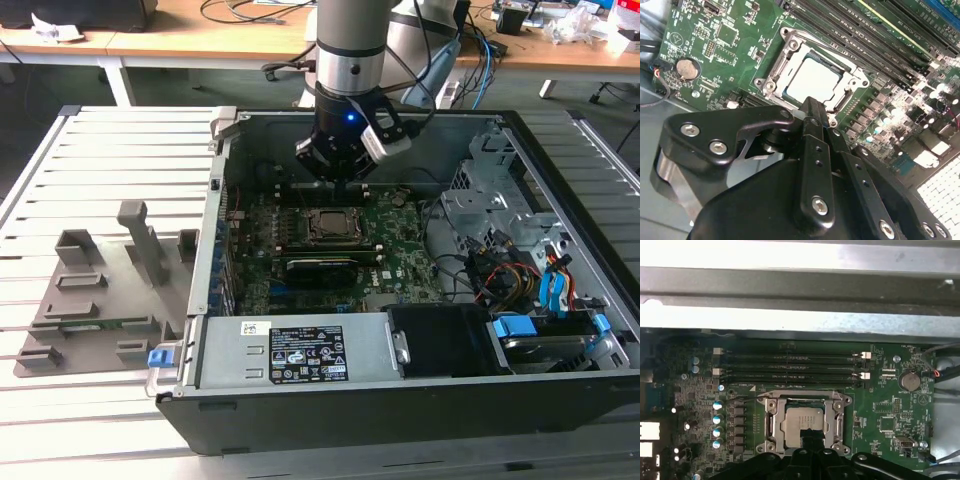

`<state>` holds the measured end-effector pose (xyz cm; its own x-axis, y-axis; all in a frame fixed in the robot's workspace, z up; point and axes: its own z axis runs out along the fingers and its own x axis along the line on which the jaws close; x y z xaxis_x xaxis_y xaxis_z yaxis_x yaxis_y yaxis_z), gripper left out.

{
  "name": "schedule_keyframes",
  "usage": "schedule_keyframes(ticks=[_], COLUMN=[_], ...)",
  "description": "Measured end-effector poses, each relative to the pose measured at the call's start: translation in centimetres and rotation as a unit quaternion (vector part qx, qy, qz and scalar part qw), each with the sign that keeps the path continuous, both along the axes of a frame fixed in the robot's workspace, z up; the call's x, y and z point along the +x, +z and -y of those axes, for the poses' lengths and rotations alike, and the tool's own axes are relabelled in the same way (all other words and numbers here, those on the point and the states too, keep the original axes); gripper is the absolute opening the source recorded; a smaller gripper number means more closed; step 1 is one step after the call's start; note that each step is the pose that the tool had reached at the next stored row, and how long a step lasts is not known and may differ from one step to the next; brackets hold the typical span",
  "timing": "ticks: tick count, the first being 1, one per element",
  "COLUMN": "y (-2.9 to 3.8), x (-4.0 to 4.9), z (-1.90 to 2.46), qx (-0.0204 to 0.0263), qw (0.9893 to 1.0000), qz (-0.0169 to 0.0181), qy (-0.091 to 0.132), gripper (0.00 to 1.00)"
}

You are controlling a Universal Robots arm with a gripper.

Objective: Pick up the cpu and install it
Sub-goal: 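Install the first cpu locking lever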

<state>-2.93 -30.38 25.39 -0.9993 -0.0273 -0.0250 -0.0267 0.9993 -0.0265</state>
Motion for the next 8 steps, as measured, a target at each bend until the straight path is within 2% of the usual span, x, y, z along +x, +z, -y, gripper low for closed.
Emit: schedule_keyframes(ticks=[5,8], y=[0.00,0.00], x=[0.00,0.00], z=[0.00,0.00], qx=[0.0000,0.0000], qw=[0.9997,0.9996], qz=[0.0000,0.0000], qy=[0.025,0.027], gripper=[0.11,0.11])
